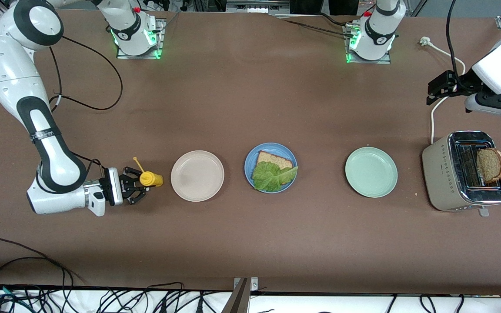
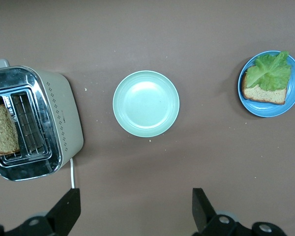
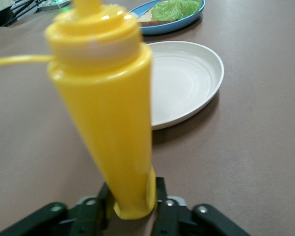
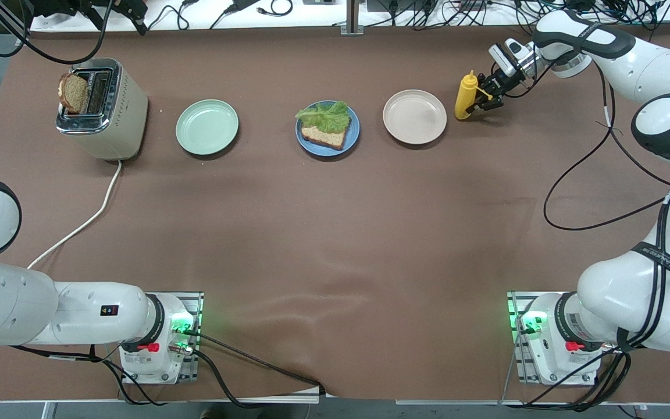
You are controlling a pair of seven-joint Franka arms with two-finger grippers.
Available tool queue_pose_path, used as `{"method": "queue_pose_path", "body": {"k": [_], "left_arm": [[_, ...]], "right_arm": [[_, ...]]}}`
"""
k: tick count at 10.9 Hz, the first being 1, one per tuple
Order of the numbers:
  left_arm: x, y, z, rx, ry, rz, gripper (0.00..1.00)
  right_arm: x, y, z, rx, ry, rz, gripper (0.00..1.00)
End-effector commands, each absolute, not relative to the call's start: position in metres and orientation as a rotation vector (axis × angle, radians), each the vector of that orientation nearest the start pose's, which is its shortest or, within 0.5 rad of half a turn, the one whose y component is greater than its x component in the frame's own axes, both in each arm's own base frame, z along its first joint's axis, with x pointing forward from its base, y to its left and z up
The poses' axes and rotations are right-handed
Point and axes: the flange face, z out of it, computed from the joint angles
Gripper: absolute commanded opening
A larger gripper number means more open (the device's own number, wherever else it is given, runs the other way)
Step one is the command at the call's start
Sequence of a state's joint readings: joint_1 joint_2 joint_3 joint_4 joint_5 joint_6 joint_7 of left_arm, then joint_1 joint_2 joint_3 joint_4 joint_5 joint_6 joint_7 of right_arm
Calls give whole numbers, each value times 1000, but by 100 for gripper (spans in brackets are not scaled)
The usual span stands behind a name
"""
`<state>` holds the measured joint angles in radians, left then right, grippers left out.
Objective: Make sandwich in blue plate with both arms
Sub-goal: 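Set the yellow bottle down and open the right gripper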
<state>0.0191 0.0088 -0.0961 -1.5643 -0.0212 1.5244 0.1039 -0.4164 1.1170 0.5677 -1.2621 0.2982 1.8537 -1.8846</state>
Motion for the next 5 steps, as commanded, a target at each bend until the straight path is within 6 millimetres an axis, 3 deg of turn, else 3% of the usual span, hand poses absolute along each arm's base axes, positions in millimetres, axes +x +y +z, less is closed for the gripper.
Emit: {"method": "queue_pose_path", "body": {"k": [1, 5], "left_arm": [[552, -40, 619, -3143, 279, 94, 100], [555, -27, 611, -3149, 247, 118, 100]], "right_arm": [[710, 34, 136, -1456, -1752, -570, 100], [715, 32, 148, -1430, -1807, -598, 100]]}}
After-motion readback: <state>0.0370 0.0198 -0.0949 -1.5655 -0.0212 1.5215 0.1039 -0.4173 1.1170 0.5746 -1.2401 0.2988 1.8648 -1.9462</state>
